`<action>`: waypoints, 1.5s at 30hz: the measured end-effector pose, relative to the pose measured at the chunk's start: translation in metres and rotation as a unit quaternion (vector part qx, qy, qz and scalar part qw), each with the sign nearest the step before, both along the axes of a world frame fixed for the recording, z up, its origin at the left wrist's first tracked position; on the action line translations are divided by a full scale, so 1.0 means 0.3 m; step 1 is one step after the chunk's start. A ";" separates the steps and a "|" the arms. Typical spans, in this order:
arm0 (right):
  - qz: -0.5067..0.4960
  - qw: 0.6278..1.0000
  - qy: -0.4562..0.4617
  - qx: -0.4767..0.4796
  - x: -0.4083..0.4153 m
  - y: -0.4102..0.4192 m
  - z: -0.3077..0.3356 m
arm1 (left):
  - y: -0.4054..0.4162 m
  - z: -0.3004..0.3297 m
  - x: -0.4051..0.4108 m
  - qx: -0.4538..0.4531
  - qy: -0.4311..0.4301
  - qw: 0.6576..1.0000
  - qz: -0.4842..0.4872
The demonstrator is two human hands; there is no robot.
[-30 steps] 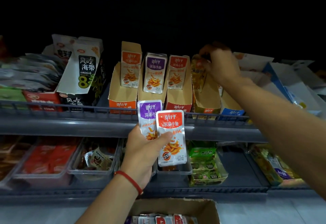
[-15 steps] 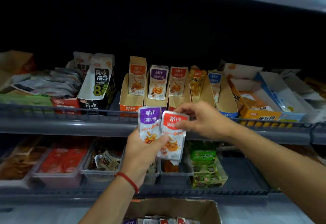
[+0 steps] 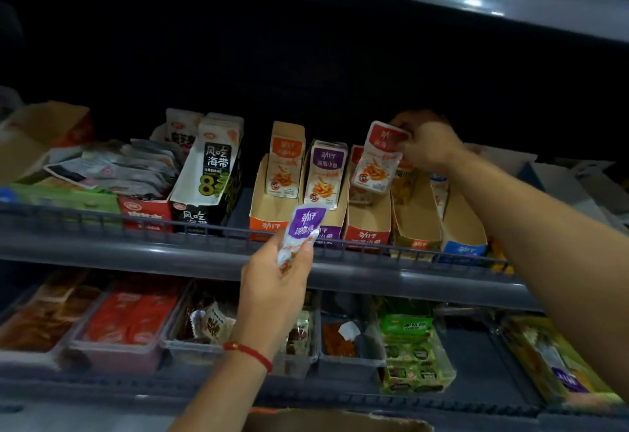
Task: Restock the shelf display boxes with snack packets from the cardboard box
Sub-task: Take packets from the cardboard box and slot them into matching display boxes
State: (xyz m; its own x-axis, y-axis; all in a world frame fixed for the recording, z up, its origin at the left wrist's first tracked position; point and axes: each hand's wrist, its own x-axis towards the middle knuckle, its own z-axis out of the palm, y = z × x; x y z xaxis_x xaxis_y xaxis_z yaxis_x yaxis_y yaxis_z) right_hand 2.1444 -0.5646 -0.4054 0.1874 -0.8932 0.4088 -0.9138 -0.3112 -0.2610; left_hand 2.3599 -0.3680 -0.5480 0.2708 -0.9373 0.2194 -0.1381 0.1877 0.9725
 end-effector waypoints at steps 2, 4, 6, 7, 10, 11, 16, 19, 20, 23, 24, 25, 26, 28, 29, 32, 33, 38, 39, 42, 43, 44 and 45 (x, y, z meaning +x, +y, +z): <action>-0.001 1.000 0.013 0.018 0.025 -0.026 -0.019 | -0.010 0.001 -0.003 0.009 0.010 1.000 0.005; -0.008 0.999 0.028 0.032 0.046 -0.053 -0.040 | -0.021 0.002 -0.006 0.019 0.021 1.000 0.008; -0.018 0.998 0.039 0.056 0.060 -0.079 -0.065 | -0.030 0.001 -0.009 0.025 0.027 0.999 0.012; -0.022 0.997 0.036 0.067 0.065 -0.091 -0.078 | -0.033 -0.002 -0.011 0.026 0.028 0.999 0.014; -0.031 0.997 0.020 0.071 0.073 -0.108 -0.108 | -0.035 -0.007 -0.017 0.026 0.031 0.999 0.016; -0.032 0.997 0.018 0.070 0.076 -0.109 -0.113 | -0.035 -0.010 -0.018 0.027 0.028 0.999 0.016; -0.057 0.994 0.063 0.065 0.093 -0.109 -0.130 | -0.033 -0.011 -0.021 0.039 0.033 0.998 0.023; -0.073 0.983 0.164 0.044 0.098 -0.098 -0.128 | -0.025 -0.008 -0.020 0.042 0.037 0.998 0.029; -0.077 0.977 0.198 0.027 0.098 -0.092 -0.125 | -0.022 -0.007 -0.018 0.041 0.038 0.998 0.031; -0.092 0.960 0.263 -0.026 0.097 -0.092 -0.131 | -0.027 -0.010 -0.007 0.048 0.054 0.997 0.035; -0.096 0.957 0.271 -0.042 0.096 -0.096 -0.138 | -0.030 -0.011 -0.004 0.054 0.066 0.996 0.036; -0.098 0.955 0.275 -0.054 0.095 -0.106 -0.146 | -0.033 -0.012 0.000 0.060 0.079 0.994 0.037; -0.099 0.954 0.277 -0.062 0.095 -0.112 -0.150 | -0.036 -0.013 0.003 0.065 0.089 0.993 0.037; -0.099 0.953 0.279 -0.070 0.096 -0.116 -0.159 | -0.040 -0.019 0.008 0.073 0.098 0.992 0.035; -0.098 0.953 0.275 -0.082 0.097 -0.113 -0.162 | -0.040 -0.020 0.011 0.075 0.100 0.992 0.032; -0.079 0.961 0.236 -0.122 0.094 -0.071 -0.167 | -0.034 -0.019 0.013 0.076 0.113 0.990 0.020; -0.067 0.965 0.216 -0.130 0.095 -0.043 -0.165 | -0.029 -0.018 0.013 0.074 0.117 0.990 0.015; 0.114 0.986 0.043 -0.117 0.158 0.180 -0.159 | 0.006 -0.005 0.008 0.065 0.127 0.990 -0.018; 0.157 0.985 0.016 -0.073 0.180 0.240 -0.157 | 0.014 -0.003 0.007 0.064 0.128 0.989 -0.020; 0.234 0.969 -0.029 0.070 0.228 0.388 -0.169 | 0.040 0.003 0.008 0.063 0.134 0.989 -0.018; 0.242 0.963 -0.042 0.115 0.235 0.422 -0.179 | 0.046 0.003 0.010 0.065 0.134 0.989 -0.018; 0.246 0.955 -0.061 0.152 0.241 0.447 -0.191 | 0.053 0.004 0.013 0.066 0.133 0.989 -0.018; 0.246 0.947 -0.091 0.183 0.243 0.467 -0.202 | 0.061 0.006 0.015 0.065 0.129 0.989 -0.019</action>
